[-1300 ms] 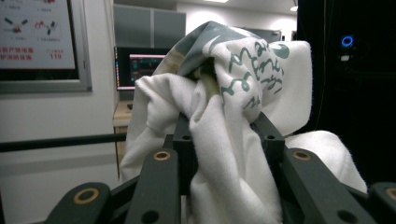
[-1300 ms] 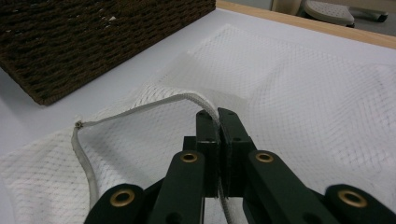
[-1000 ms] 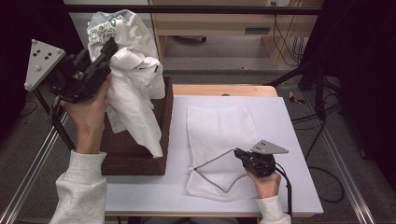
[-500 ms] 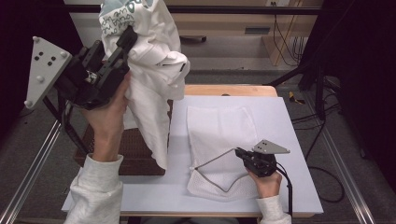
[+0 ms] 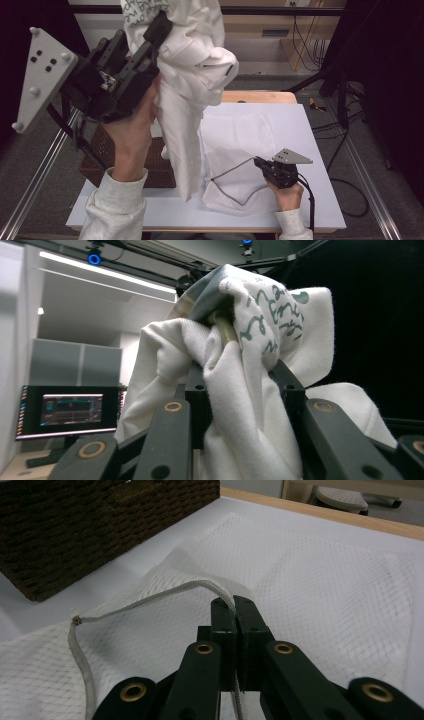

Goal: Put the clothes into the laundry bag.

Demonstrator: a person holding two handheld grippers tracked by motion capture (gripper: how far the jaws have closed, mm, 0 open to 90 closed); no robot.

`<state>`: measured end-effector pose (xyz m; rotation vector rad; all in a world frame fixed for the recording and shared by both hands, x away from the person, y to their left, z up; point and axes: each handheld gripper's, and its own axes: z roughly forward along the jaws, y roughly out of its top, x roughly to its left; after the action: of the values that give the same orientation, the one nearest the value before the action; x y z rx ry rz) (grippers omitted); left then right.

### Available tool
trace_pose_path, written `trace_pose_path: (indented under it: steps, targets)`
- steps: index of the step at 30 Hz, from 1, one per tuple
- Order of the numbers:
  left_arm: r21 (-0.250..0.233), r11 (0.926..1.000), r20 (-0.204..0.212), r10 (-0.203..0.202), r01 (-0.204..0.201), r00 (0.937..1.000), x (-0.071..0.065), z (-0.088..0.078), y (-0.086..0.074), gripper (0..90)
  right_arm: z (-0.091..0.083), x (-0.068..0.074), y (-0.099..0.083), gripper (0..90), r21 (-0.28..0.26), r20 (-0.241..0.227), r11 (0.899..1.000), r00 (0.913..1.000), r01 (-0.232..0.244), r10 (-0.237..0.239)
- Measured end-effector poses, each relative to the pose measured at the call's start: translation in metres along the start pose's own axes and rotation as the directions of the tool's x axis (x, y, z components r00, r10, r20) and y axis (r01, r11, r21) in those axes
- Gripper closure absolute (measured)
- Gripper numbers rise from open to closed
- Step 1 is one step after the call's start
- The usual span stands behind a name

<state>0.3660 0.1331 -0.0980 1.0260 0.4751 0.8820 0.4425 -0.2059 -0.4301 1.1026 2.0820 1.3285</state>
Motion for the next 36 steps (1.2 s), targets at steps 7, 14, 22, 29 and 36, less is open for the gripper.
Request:
trace_pose_path:
  steps: [7,14,22,29,36]
  targets:
    - [0.015,0.9985,0.04,-0.054,0.053,0.9977,-0.008,0.006,-0.007,67.2,-0.001,-0.003,-0.001,88.4,-0.003,0.013,1.0,0.9999,-0.002,0.002]
    - [0.077,0.9949,0.096,-0.072,0.065,0.9927,-0.013,-0.009,-0.042,67.2,0.002,-0.006,-0.001,88.5,0.006,0.027,1.0,0.9995,-0.013,0.013]
    - [0.183,0.9805,0.133,-0.098,0.073,0.9863,-0.012,-0.031,-0.087,67.0,0.009,-0.009,-0.003,88.4,0.023,0.041,0.999,0.9989,-0.024,0.023]
    - [0.259,0.9653,0.168,-0.08,0.034,0.9826,-0.015,-0.056,-0.12,66.9,0.011,-0.012,-0.004,88.5,0.022,0.05,0.999,0.9978,-0.045,0.044]
    - [0.379,0.9248,0.22,-0.126,0.034,0.9675,-0.023,-0.078,-0.17,66.8,0.019,-0.013,-0.005,88.4,0.041,0.059,0.998,0.9973,-0.047,0.044]
